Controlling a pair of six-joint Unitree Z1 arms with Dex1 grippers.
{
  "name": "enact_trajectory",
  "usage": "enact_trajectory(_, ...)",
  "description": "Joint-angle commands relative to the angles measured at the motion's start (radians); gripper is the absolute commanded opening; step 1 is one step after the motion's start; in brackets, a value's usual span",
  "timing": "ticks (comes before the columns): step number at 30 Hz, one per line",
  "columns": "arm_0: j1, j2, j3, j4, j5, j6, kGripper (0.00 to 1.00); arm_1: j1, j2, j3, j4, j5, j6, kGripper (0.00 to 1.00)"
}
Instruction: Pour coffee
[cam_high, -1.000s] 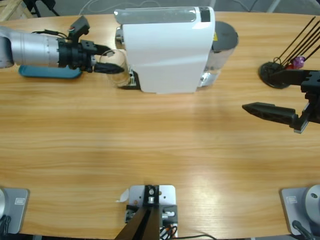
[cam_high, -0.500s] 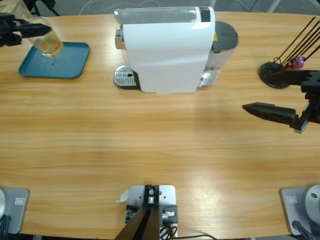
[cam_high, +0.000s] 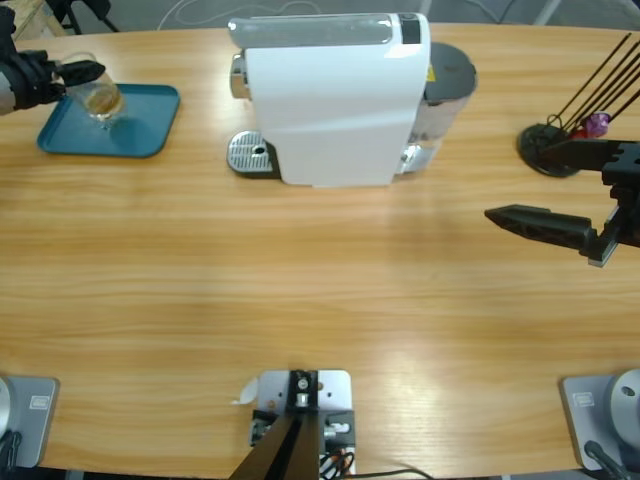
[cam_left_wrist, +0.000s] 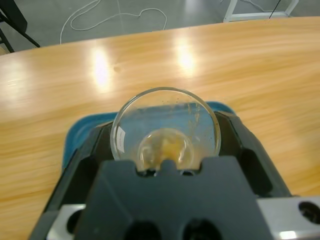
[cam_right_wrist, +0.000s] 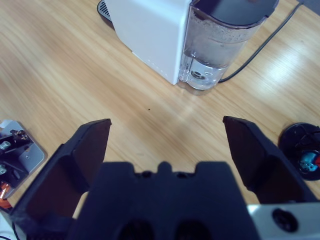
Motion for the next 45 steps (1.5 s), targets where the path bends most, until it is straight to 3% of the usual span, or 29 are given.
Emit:
enact_trajectory(1,-0.014,0.08,0.089,-0.152,0.055,-0.015,0.0,0.011,0.002,0.032,0.005,-0.004,0.002,0.982)
enact_trajectory(8,-0.017,0.113,0.115,-0.182,0.043,-0.012,0.0,0.011,0.001,0.032,0.007,-0.004,0.002,0.982)
enact_trajectory(9,-0.017,0.121,0.118,-0.188,0.032,-0.012,0.041,0.011,0.0,0.032,0.007,-0.004,0.002,0.982)
enact_trajectory(10,-0.018,0.127,0.119,-0.19,0.026,-0.014,0.602,0.011,-0.001,0.032,0.008,-0.004,0.002,0.982)
enact_trajectory(11,-0.02,0.127,0.122,-0.192,0.018,-0.014,0.952,0.011,-0.001,0.032,0.008,-0.004,0.002,0.982)
enact_trajectory(12,-0.02,0.122,0.129,-0.203,0.003,-0.013,0.99,0.011,0.0,0.031,0.008,-0.004,0.002,0.982)
enact_trajectory(22,0.018,-0.063,0.186,-0.247,0.034,-0.019,1.0,0.011,-0.015,0.034,0.011,-0.009,0.002,0.982)
enact_trajectory(24,0.023,-0.167,0.19,-0.2,0.041,-0.021,1.0,0.011,-0.018,0.033,0.013,-0.009,0.002,0.982)
enact_trajectory(26,0.008,-0.323,0.159,0.006,0.143,-0.027,1.0,0.011,-0.023,0.032,0.013,-0.01,0.002,0.982)
enact_trajectory(28,-0.038,-0.472,0.063,0.356,0.219,-0.035,1.0,0.011,-0.024,0.031,0.013,-0.01,0.002,0.982)
enact_trajectory(30,-0.121,-0.558,0.007,0.582,0.217,-0.035,1.0,0.011,-0.034,0.031,0.011,-0.011,0.002,0.982)
enact_trajectory(37,-0.438,-0.683,0.055,0.68,0.045,-0.055,1.0,0.011,-0.058,0.036,0.009,-0.059,0.007,0.982)
enact_trajectory(40,-0.471,-0.749,0.094,0.678,-0.038,-0.055,0.998,0.011,-0.03,0.044,0.007,-0.074,0.008,0.982)
enact_trajectory(45,-0.491,-0.813,0.083,0.802,-0.118,-0.046,1.0,0.011,-0.024,0.06,-0.018,-0.104,0.006,0.994)
